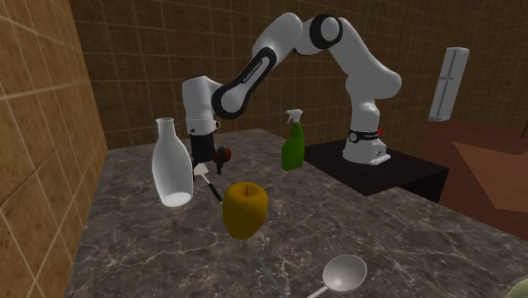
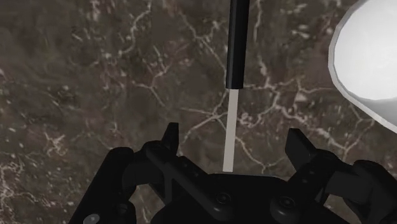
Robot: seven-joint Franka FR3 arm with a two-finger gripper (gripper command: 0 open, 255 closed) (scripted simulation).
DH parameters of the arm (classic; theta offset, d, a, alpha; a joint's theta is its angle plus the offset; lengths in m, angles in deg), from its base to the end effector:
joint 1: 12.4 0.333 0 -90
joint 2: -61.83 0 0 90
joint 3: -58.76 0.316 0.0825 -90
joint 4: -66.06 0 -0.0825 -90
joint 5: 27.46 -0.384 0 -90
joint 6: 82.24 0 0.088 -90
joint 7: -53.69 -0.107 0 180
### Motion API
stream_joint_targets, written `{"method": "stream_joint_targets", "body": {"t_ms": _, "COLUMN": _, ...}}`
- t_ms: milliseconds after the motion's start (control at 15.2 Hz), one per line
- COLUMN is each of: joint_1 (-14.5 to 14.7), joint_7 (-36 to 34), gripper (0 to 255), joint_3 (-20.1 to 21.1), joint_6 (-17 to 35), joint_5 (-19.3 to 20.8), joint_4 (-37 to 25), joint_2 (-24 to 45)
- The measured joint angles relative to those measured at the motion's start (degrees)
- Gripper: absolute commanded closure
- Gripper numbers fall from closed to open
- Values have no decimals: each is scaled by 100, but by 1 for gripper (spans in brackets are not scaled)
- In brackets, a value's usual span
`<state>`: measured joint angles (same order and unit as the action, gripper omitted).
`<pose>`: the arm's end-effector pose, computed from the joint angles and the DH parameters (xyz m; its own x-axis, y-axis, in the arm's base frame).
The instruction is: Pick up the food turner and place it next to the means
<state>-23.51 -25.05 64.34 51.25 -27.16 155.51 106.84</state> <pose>0.6960 -0.0770 0.1815 0.0754 -0.9949 -0.0666 -0.9971 -0.0757 0.0013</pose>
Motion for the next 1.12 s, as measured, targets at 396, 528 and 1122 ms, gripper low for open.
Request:
{"method": "stream_joint_targets", "body": {"t_ms": 396, "joint_1": 9, "joint_7": -8, "gripper": 0, "joint_3": 0, "joint_6": 26, "joint_5": 2, "joint_4": -1, "joint_2": 22}}
{"method": "stream_joint_targets", "body": {"t_ms": 528, "joint_1": 9, "joint_7": -9, "gripper": 255, "joint_3": 0, "joint_6": 27, "joint_5": 2, "joint_4": -1, "joint_2": 22}}
{"method": "stream_joint_targets", "body": {"t_ms": 1122, "joint_1": 10, "joint_7": -9, "gripper": 255, "joint_3": 0, "joint_6": 26, "joint_5": 2, "joint_4": -1, "joint_2": 22}}
